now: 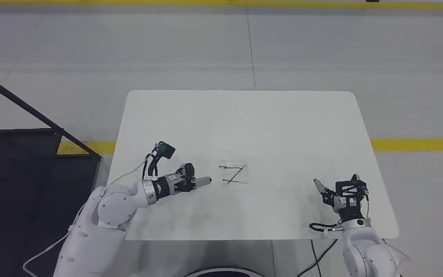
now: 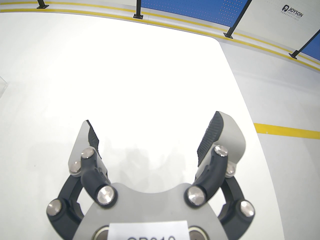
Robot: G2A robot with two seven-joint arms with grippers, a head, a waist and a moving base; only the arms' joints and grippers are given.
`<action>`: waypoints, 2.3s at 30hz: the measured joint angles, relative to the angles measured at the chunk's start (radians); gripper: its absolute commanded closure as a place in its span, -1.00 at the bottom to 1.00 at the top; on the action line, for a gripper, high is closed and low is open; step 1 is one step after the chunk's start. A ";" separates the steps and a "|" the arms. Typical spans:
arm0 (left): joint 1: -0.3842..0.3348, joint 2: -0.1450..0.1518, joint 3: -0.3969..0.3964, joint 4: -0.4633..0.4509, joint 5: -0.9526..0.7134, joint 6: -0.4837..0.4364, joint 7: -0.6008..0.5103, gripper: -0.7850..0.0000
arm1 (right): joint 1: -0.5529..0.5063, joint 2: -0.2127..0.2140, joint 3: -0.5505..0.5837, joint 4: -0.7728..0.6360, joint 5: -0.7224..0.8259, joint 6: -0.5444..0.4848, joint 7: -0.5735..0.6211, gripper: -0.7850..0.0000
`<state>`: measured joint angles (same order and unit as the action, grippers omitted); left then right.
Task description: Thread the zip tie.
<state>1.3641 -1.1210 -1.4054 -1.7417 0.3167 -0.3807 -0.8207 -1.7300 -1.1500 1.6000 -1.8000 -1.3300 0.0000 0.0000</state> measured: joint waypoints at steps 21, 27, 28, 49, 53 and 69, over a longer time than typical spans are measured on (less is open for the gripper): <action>-0.164 -0.038 0.162 0.164 -0.184 0.345 0.093 -0.76 | 0.000 0.000 0.000 0.000 0.000 0.000 0.000 -1.00; -0.197 -0.043 0.191 0.205 -0.177 0.356 0.090 -0.58 | 0.000 0.000 0.000 0.000 0.000 0.000 0.000 -1.00; -0.200 -0.043 0.195 0.208 -0.175 0.356 0.088 -0.58 | 0.000 0.000 0.000 0.000 0.000 0.000 0.000 -1.00; -0.247 -0.052 0.258 0.268 -0.163 0.354 0.088 0.01 | 0.000 0.000 0.000 0.000 0.000 0.000 0.000 -1.00; -0.256 -0.054 0.267 0.285 -0.165 0.351 0.089 0.08 | 0.000 0.000 0.000 0.000 0.000 0.000 0.000 -1.00; -0.276 -0.061 0.276 0.324 -0.209 0.340 0.097 0.32 | 0.000 0.000 0.000 0.000 0.000 0.000 0.000 -1.00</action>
<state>1.0884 -1.1815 -1.1290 -1.4173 0.1074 -0.0409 -0.7240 -1.7300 -1.1500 1.6000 -1.8000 -1.3300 0.0000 0.0000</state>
